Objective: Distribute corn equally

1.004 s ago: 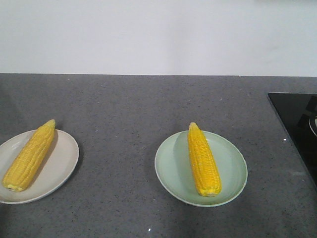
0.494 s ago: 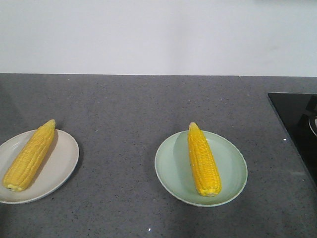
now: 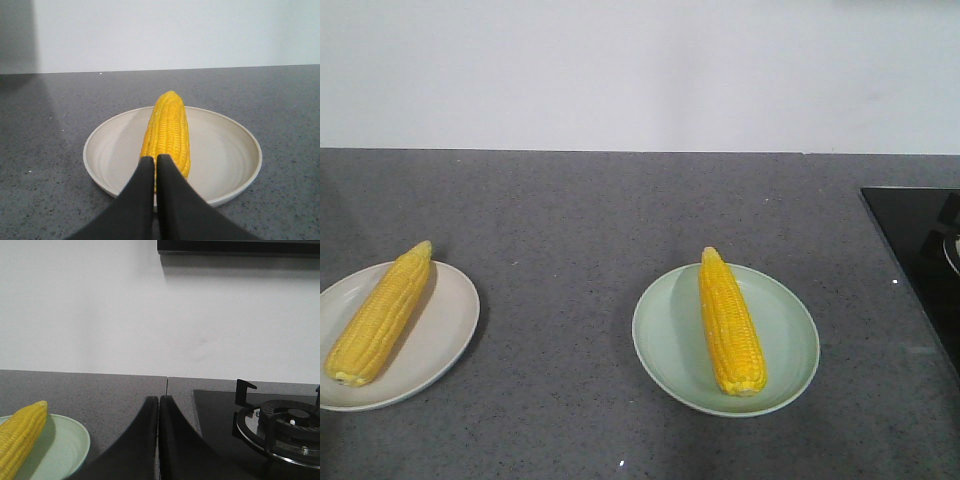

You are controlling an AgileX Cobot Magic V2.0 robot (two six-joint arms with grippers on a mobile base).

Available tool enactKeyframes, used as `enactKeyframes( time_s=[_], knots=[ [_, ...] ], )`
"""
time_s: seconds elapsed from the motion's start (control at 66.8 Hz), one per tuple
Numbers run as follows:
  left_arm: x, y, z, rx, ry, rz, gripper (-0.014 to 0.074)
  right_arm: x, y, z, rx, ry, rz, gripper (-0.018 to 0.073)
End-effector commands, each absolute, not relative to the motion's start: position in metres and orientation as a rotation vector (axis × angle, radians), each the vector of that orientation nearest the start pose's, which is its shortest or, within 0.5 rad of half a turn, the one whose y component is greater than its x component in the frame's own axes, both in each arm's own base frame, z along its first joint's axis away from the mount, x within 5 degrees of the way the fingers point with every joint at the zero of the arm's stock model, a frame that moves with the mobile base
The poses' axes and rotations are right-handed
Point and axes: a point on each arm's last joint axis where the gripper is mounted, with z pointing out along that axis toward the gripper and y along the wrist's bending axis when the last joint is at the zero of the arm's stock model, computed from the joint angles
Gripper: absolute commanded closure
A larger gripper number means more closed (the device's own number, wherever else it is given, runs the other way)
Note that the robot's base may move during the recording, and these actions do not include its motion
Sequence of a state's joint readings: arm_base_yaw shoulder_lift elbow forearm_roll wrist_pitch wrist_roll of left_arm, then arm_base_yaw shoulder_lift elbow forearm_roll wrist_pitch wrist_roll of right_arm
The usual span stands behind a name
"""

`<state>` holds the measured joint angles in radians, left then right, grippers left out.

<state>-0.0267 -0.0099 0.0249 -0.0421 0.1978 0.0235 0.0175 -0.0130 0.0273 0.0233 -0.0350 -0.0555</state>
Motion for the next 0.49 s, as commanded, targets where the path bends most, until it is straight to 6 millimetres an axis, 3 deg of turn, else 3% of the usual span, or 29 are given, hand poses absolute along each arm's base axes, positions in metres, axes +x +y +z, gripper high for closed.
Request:
enactKeyframes(
  time_s=[0.0, 0.479],
  knots=[
    [0.0546, -0.0019, 0.2019, -0.001, 1.581, -0.051, 0.0604, 0.0550, 0.0009, 0.2120, -0.040, 1.390, -0.019, 0.0565],
    [0.0546, -0.0019, 0.2019, -0.001, 1.581, -0.051, 0.0604, 0.0550, 0.0009, 0.2123, -0.040, 1.389, -0.019, 0.0565]
  ],
)
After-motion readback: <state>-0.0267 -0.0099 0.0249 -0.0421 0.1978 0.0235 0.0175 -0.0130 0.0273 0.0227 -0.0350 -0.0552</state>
